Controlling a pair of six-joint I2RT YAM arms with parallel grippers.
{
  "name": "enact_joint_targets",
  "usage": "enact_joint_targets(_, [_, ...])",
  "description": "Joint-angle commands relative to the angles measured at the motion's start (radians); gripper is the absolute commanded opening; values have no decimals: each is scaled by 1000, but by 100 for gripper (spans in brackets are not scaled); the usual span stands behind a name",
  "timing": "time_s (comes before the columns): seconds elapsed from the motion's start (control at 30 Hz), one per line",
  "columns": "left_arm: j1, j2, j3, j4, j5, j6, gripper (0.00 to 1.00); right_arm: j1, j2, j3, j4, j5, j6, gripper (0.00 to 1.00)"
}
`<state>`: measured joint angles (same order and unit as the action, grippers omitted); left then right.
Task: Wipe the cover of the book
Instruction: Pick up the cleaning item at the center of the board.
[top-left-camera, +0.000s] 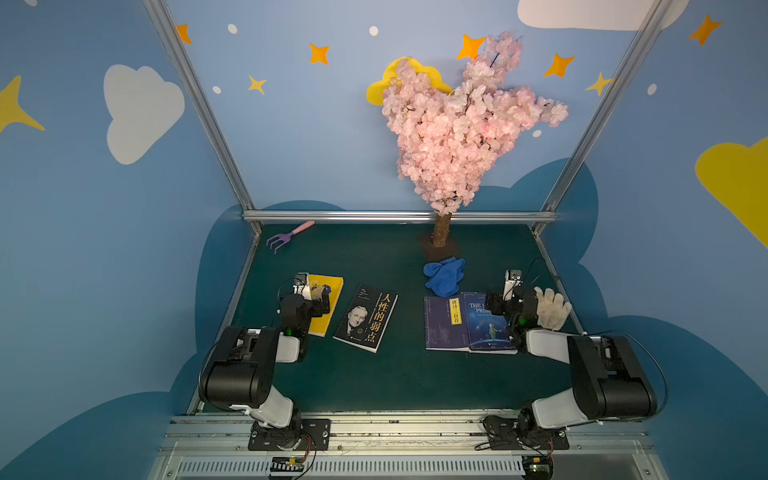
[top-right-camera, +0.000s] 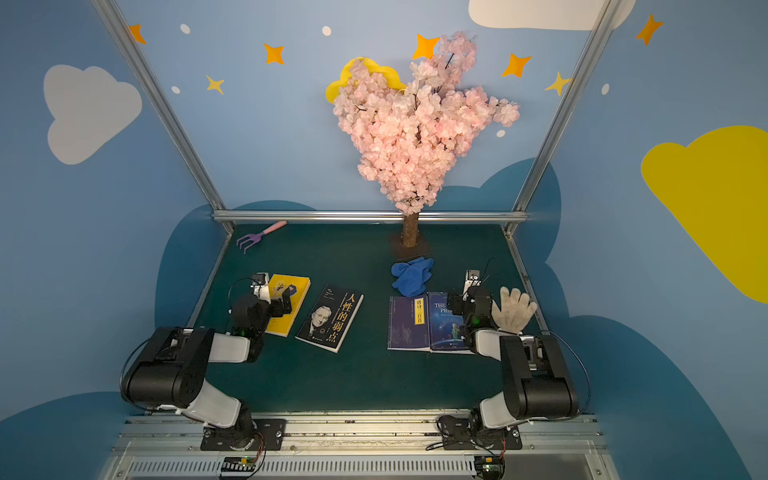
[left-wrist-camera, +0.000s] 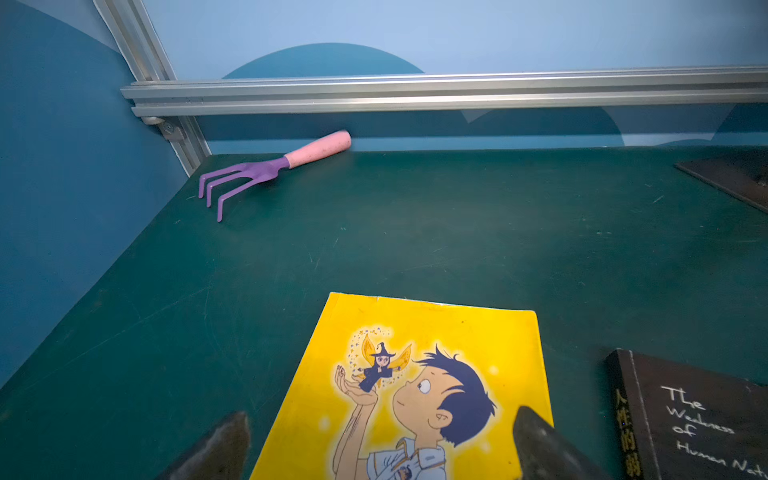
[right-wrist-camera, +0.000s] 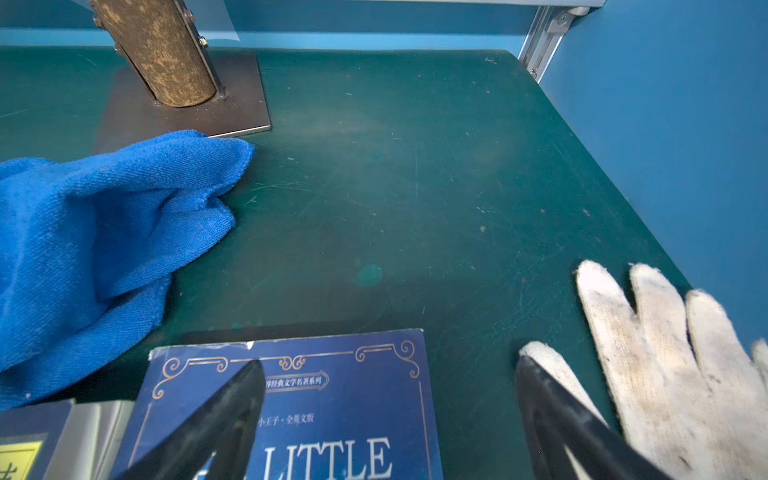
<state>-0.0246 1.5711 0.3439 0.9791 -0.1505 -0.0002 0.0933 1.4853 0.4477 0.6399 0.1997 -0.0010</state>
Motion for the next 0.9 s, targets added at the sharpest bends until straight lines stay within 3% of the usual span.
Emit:
enact_joint_targets(0.0, [-5,7,-8,26,22,17,100,1,-11,7,-13,-5,-6,93])
enact_joint_targets(0.7, [-3,9,-6,20,24,16,100,1,-11,5,-13,-5,-6,93])
enact_joint_targets(0.87, [-1,8,-5,20,26,14,100,20,-68,-25,-3,56,-5,93])
